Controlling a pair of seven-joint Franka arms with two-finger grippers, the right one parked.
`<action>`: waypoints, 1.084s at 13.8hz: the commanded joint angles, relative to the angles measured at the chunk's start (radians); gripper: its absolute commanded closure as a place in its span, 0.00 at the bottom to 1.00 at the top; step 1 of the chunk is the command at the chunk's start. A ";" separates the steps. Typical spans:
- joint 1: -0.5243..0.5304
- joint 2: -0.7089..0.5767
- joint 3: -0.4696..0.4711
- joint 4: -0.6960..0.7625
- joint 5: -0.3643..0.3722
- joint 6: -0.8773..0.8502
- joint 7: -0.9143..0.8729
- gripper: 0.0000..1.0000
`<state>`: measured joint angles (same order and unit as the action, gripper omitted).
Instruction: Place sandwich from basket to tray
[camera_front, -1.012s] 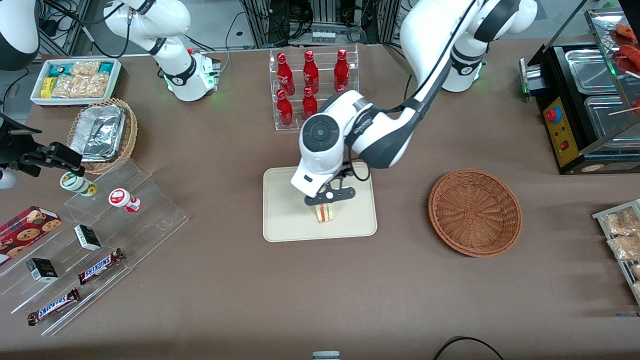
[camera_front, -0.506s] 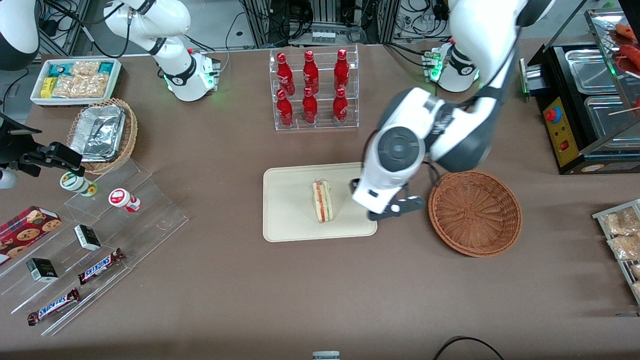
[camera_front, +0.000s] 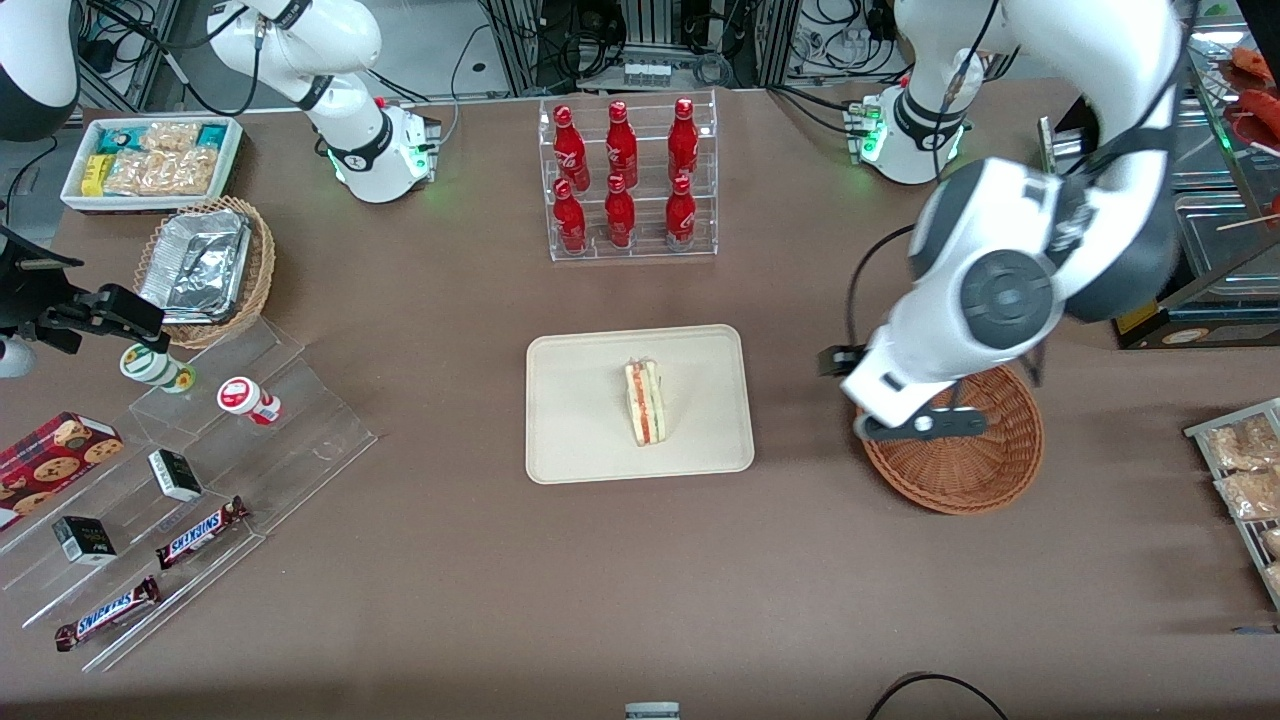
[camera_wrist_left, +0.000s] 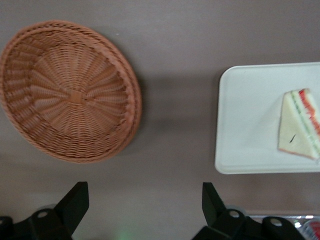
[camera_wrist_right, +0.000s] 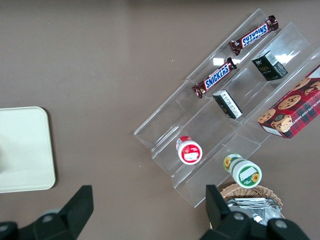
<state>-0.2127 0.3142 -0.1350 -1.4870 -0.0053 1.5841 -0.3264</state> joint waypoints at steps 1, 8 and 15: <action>0.093 -0.144 -0.011 -0.134 -0.024 0.001 0.139 0.00; 0.251 -0.217 -0.079 -0.148 -0.048 -0.062 0.211 0.00; 0.280 -0.312 -0.032 -0.130 -0.048 -0.228 0.291 0.00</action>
<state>0.0817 0.0626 -0.1981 -1.6073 -0.0379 1.4064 -0.0526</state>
